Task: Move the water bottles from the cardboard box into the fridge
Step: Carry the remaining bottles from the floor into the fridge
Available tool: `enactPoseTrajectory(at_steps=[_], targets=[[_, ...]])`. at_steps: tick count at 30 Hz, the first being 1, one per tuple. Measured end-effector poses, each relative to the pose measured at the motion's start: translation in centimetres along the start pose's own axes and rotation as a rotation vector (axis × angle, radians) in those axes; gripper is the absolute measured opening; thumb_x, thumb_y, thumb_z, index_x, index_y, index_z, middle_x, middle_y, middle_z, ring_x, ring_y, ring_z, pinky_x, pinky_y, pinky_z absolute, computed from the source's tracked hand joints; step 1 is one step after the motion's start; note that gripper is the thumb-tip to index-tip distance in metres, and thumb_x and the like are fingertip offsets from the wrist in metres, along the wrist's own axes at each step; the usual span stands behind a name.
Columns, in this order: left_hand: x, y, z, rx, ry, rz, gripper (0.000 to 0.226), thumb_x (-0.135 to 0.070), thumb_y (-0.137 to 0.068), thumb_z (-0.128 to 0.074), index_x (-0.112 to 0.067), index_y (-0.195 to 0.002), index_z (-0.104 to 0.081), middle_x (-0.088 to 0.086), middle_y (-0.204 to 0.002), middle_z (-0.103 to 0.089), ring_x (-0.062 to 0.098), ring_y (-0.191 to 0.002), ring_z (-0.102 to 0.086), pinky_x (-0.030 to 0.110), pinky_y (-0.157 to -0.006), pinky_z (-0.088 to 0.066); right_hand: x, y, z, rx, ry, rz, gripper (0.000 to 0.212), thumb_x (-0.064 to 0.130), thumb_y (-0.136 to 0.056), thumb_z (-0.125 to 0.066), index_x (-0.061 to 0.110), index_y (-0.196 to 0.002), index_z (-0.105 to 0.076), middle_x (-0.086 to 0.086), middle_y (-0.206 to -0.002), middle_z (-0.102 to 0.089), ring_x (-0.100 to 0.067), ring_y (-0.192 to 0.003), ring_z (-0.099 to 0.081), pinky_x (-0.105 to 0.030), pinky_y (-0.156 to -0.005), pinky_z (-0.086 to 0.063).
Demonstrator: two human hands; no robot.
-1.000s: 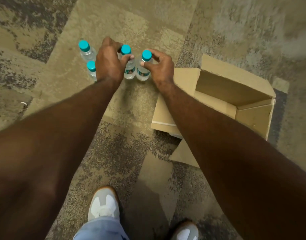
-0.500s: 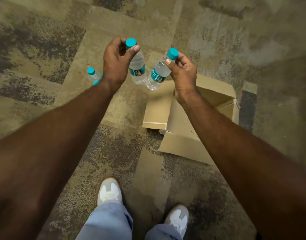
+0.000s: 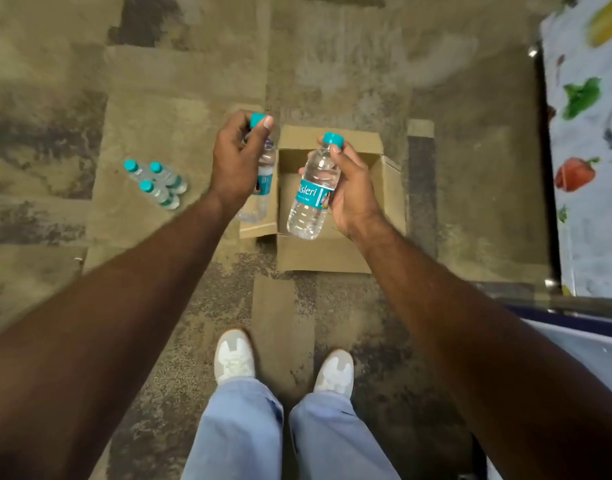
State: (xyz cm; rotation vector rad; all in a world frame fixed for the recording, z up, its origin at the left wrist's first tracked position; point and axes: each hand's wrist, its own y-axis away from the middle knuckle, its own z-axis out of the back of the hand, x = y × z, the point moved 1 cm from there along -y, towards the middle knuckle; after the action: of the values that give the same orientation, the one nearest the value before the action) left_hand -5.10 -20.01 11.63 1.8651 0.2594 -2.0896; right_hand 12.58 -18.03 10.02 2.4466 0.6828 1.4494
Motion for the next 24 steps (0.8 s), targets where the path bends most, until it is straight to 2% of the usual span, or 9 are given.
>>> enactPoseTrajectory(at_steps=[2, 5, 8, 10, 12, 13, 17, 20, 24], targets=[[-0.7, 1.1, -2.7, 0.046, -0.03, 0.034, 0.018, -0.032, -0.101, -0.055, -0.015, -0.094, -0.053, -0.004, -0.081, -0.056, 0.005, -0.073, -0.055, 0.031, -0.067, -0.052, 0.9, 1.7, 1.8, -0.019, -0.03, -0.037, 0.028, 0.021, -0.102, -0.047, 0.006, -0.124, -0.054, -0.011, -0.093, -0.066, -0.029, -0.074, -0.067, -0.043, -0.077, -0.054], [-1.9, 2.4, -6.7, 0.121, -0.079, 0.067, 0.018, -0.033, -0.104, -0.05, -0.019, -0.093, -0.049, -0.007, -0.08, -0.058, 0.0, -0.067, -0.058, 0.028, -0.061, -0.052, 2.1, 4.0, 4.7, -0.094, -0.09, -0.046, 0.037, 0.031, -0.099, -0.048, 0.008, -0.127, -0.055, -0.01, -0.094, -0.066, -0.032, -0.078, -0.064, -0.049, -0.082, -0.051], [-3.2, 3.5, -10.3, 0.228, -0.061, 0.127, 0.027, -0.038, -0.101, -0.054, -0.014, -0.09, -0.05, -0.004, -0.073, -0.056, 0.011, -0.063, -0.056, 0.038, -0.056, -0.051, 3.5, 6.3, 7.7, -0.185, -0.16, -0.046, 0.036, 0.034, -0.101, -0.046, 0.011, -0.126, -0.058, -0.008, -0.09, -0.065, -0.028, -0.076, -0.062, -0.044, -0.073, -0.055], [-3.9, 4.2, -12.8, 0.306, -0.06, 0.135, 0.039, -0.045, -0.097, -0.058, -0.008, -0.086, -0.05, 0.003, -0.072, -0.054, 0.02, -0.065, -0.054, 0.048, -0.059, -0.05, 4.6, 8.0, 9.5, -0.257, -0.2, -0.061, 0.035, 0.04, -0.097, -0.053, 0.011, -0.114, -0.061, -0.006, -0.086, -0.067, -0.025, -0.071, -0.063, -0.04, -0.068, -0.056], [-4.7, 5.4, -15.4, 0.371, -0.077, 0.146, 0.036, -0.044, -0.097, -0.059, -0.014, -0.08, -0.05, 0.001, -0.07, -0.054, 0.019, -0.065, -0.054, 0.047, -0.063, -0.05, 5.4, 9.8, 11.3, -0.333, -0.207, -0.053, 0.035, 0.046, -0.092, -0.062, 0.012, -0.101, -0.06, -0.004, -0.08, -0.066, -0.022, -0.064, -0.061, -0.036, -0.064, -0.054], [-5.2, 6.1, -16.6, 0.405, -0.078, 0.147, 0.032, -0.042, -0.098, -0.058, -0.019, -0.079, -0.049, -0.001, -0.071, -0.055, 0.015, -0.065, -0.054, 0.044, -0.065, -0.049, 5.8, 10.7, 12.1, -0.374, -0.208, -0.031, 0.037, 0.046, -0.089, -0.066, 0.013, -0.102, -0.057, -0.004, -0.08, -0.065, -0.022, -0.062, -0.061, -0.036, -0.063, -0.053], [-6.6, 8.9, -21.2, 0.555, -0.05, 0.173, 0.02, -0.034, -0.101, -0.055, -0.023, -0.085, -0.048, -0.002, -0.075, -0.056, 0.015, -0.068, -0.056, 0.034, -0.067, -0.048, 7.2, 15.4, 15.4, -0.531, -0.219, 0.056, 0.04, 0.037, -0.085, -0.072, 0.014, -0.11, -0.051, -0.009, -0.087, -0.068, -0.026, -0.065, -0.063, -0.038, -0.066, -0.055], [-8.2, 10.7, -24.2, 0.64, -0.054, 0.203, 0.013, -0.026, -0.1, -0.054, -0.021, -0.089, -0.049, 0.008, -0.083, -0.058, 0.017, -0.069, -0.057, 0.03, -0.063, -0.049, 8.6, 19.3, 17.3, -0.611, -0.241, 0.122, 0.036, 0.031, -0.085, -0.071, 0.013, -0.11, -0.052, -0.011, -0.089, -0.07, -0.03, -0.072, -0.067, -0.042, -0.07, -0.057], [-10.8, 14.0, -27.9, 0.771, -0.031, 0.162, 0.013, -0.03, -0.097, -0.055, -0.021, -0.089, -0.05, 0.005, -0.082, -0.058, 0.017, -0.072, -0.058, 0.031, -0.066, -0.049, 10.9, 24.7, 19.2, -0.736, -0.306, 0.252, 0.019, 0.02, -0.09, -0.067, 0.013, -0.103, -0.055, -0.01, -0.087, -0.069, -0.028, -0.075, -0.069, -0.045, -0.074, -0.057]])
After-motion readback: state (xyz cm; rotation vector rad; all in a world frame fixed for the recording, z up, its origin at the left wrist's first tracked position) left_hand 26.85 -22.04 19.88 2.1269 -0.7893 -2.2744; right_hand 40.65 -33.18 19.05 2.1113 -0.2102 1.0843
